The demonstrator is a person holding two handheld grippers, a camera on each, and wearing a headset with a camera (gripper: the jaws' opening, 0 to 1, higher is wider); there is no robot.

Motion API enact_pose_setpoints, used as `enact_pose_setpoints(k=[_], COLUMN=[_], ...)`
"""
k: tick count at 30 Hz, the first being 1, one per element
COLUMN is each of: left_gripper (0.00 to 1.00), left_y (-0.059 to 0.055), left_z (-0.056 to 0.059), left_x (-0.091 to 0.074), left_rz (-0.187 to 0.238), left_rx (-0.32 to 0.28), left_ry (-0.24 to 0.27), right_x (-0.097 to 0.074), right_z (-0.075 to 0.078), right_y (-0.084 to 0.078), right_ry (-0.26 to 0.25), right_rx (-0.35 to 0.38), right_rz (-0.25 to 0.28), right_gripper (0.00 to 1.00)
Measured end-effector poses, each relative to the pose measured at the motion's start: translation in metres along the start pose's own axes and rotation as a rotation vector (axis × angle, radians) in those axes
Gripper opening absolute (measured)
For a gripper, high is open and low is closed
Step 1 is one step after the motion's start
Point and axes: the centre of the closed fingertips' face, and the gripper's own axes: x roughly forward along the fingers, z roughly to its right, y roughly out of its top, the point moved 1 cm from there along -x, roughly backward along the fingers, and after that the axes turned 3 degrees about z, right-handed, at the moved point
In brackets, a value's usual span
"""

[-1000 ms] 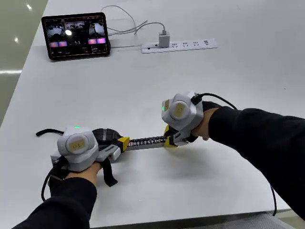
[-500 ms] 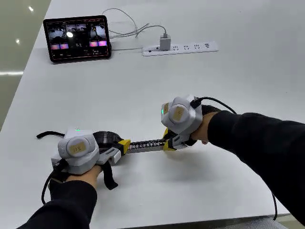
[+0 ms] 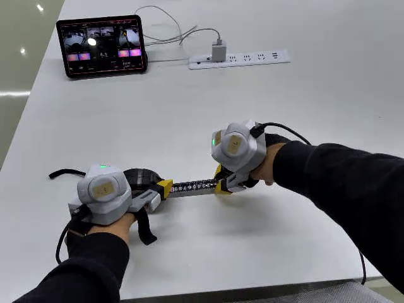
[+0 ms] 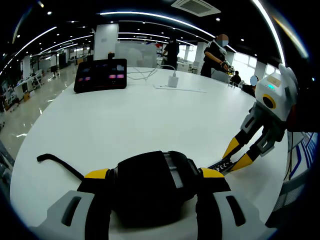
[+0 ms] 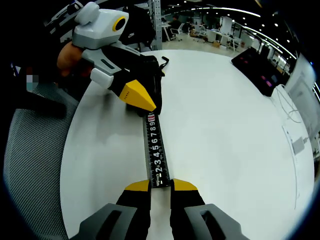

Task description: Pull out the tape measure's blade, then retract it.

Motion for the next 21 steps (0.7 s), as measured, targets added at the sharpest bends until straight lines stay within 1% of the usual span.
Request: enact_pose_setpoints(k=[12, 21], left_gripper=[0.64, 0.64], left_y=[-0.0002, -0.0009], left_z=[0.0009, -0.0006], left_x=[-0.0009, -0.0008], left_rz=[-0.004, -0.004], left_rx=[-0.004, -0.005], left_ry=[-0.003, -0.007], right_x=[0.0011, 0.0027], right_z=[-0.0004, -0.0008], right_y=[0.0022, 0.0047], right_ry=[-0.001, 0.001], right_rx=[0.006, -0.003], right_rz=[0.004, 0.007], right_gripper=[0.1, 0.1])
